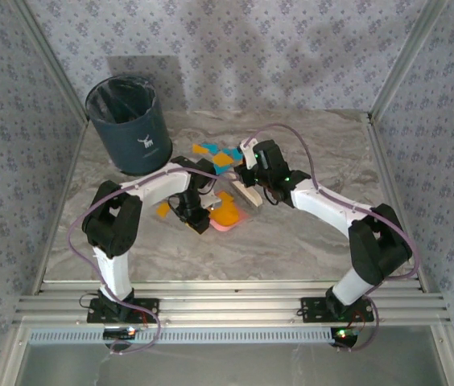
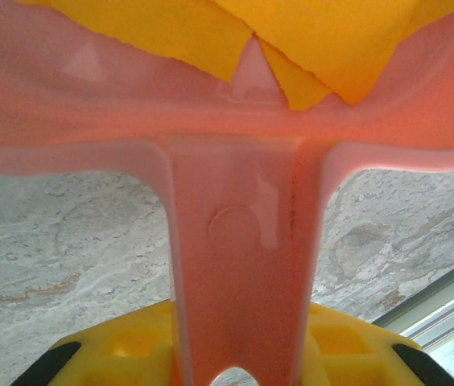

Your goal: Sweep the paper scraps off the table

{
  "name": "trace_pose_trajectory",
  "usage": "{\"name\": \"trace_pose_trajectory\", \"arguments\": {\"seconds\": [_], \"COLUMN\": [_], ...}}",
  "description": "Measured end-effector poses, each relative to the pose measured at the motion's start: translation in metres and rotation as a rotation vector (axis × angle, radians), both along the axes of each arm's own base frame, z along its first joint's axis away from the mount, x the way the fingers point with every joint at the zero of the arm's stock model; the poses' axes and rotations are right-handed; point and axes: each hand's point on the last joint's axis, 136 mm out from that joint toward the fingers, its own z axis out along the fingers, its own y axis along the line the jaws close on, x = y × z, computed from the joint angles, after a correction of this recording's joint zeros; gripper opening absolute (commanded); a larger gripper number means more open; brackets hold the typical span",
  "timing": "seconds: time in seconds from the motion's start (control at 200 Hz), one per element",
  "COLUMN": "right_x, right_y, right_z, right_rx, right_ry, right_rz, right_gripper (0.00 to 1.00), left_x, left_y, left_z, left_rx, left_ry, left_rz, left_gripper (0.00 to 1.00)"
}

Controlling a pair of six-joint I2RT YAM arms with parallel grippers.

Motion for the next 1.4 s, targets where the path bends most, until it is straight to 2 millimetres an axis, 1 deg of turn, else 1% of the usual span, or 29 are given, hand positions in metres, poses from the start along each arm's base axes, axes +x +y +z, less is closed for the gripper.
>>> {"name": "trace_pose_trajectory", "arguments": {"seconds": [0.37,0.595,0.894,1.104,1.204,1.399], "right_x": [-0.012,-0.022,-0.023,-0.025,-0.025,-0.025], "right_y": [0.011,0.012,0.009,-0.006,-0.020,-0.053], "right_z": [0.000,0.002,0.010,0.021,0.029,0.050], "right_rx": [0.046,0.059,0.084,0.115,0.136,0.172], "right_ry": [0.050,0.080,0.081,0.064,0.048,-0.014], "right_rz": [0.066,0.091,0.066,-0.002,-0.050,-0.148], "right_gripper": [0.00,0.00,0.00,0.00,0.00,0.00], "left_x": [0.001,0.002,0.004,0.000,0.000,0.002], "left_y": [0.000,0.001,0.001,0.004,0.007,0.009], "left_z": [0.001,0.001,0.005,0.007,0.009,0.014], "left_rx": [0.000,0.002,-0.007,-0.008,-0.002,-0.007], "left_ry": [-0.006,-0.014,-0.041,-0.050,-0.059,-0.098], "left_rz": [-0.001,-0.002,-0.003,-0.008,-0.009,-0.010], "left_gripper": [0.00,0.00,0.00,0.00,0.00,0.00]}}
